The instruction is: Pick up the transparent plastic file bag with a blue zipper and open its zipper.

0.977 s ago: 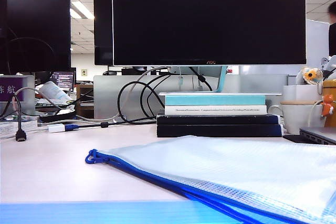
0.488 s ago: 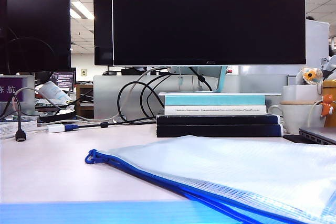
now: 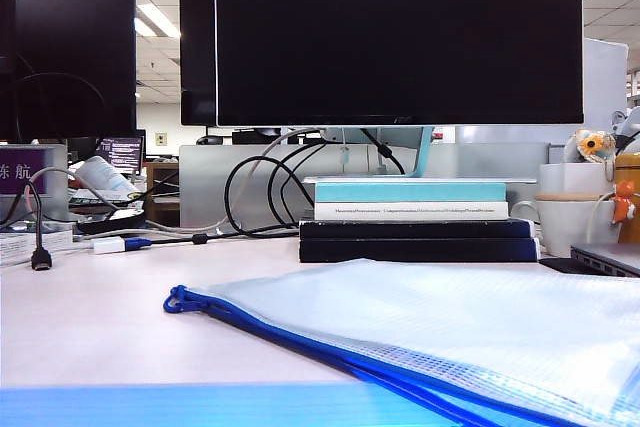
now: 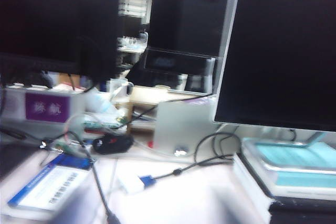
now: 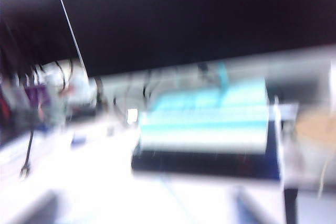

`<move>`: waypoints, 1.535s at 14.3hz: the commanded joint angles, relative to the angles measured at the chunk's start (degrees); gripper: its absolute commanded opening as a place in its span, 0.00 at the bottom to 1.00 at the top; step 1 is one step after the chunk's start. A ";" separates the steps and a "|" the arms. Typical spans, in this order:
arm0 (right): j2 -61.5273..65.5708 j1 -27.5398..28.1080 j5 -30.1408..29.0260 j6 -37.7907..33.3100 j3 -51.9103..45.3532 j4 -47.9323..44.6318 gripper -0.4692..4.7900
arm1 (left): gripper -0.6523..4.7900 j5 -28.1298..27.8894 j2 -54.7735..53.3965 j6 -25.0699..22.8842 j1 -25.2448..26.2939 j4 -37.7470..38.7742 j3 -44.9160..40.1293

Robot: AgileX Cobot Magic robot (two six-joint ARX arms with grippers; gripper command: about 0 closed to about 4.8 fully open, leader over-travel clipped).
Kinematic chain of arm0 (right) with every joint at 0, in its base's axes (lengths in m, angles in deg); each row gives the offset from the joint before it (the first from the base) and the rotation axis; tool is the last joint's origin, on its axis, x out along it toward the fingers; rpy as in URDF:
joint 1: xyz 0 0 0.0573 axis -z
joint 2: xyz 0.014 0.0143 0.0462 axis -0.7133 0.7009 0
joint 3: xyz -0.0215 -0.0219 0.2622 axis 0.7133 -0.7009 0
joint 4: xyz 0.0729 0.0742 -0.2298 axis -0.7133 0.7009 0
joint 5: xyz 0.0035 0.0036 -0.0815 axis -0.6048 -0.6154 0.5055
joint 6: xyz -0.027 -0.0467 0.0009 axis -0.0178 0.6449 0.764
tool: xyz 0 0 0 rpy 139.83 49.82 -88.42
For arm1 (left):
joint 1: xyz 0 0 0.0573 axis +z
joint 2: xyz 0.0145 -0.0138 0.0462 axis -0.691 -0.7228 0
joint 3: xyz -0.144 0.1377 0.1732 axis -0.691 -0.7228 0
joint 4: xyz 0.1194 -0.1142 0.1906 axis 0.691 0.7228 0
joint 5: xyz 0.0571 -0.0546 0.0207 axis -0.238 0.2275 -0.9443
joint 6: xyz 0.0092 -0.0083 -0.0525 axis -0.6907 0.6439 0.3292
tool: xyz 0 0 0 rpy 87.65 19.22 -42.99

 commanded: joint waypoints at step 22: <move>-5.05 21.11 -9.18 -2.25 -8.94 9.09 0.16 | 0.11 1.20 0.37 -3.08 0.00 5.09 -7.10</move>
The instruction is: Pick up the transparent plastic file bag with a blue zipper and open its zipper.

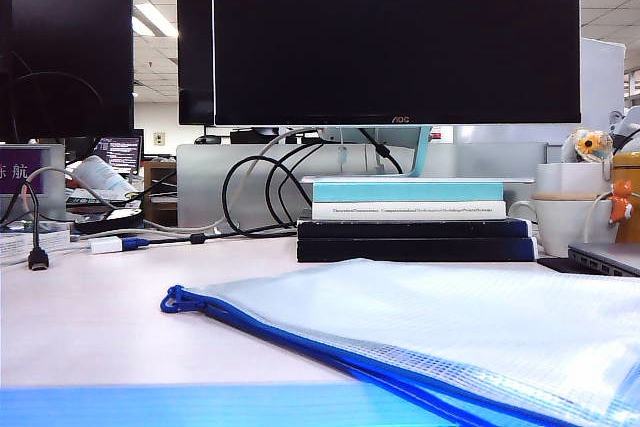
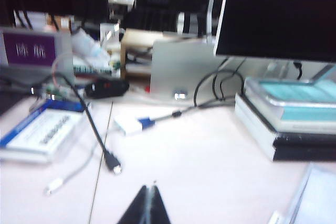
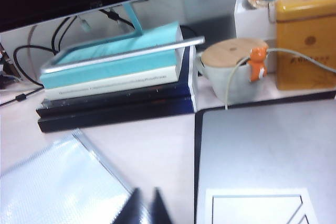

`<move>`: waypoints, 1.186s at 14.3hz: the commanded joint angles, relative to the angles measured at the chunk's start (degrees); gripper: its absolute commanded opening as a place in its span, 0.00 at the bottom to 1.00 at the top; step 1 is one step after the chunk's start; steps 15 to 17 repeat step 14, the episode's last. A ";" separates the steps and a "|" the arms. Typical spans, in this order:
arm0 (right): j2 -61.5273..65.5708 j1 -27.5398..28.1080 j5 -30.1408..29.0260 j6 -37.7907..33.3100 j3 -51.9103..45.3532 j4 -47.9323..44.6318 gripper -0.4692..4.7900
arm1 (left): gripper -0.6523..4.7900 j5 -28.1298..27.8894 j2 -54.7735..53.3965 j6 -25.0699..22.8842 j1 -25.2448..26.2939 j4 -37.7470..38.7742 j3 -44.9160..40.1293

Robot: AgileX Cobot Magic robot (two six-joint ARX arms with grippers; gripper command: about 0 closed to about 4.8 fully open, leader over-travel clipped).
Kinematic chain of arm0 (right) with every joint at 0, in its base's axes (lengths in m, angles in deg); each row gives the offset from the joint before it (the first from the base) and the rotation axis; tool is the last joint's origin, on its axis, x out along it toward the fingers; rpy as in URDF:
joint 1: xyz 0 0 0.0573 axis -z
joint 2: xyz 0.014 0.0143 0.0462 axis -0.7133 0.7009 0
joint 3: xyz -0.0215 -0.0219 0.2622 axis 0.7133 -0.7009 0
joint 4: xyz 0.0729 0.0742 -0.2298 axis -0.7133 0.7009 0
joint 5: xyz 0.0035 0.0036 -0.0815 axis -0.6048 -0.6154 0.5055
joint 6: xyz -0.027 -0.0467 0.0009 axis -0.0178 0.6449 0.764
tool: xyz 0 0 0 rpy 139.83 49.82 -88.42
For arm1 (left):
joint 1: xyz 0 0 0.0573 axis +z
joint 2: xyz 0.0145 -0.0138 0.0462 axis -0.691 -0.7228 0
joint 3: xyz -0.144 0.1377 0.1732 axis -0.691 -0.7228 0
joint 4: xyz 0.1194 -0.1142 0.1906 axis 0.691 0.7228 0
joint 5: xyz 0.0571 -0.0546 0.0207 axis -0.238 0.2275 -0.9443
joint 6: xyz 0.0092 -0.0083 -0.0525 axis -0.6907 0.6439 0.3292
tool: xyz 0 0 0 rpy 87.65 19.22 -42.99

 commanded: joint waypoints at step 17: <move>-0.02 0.07 -0.96 -0.39 -0.61 1.03 0.17 | 0.11 -4.57 0.31 2.36 -0.11 5.49 0.15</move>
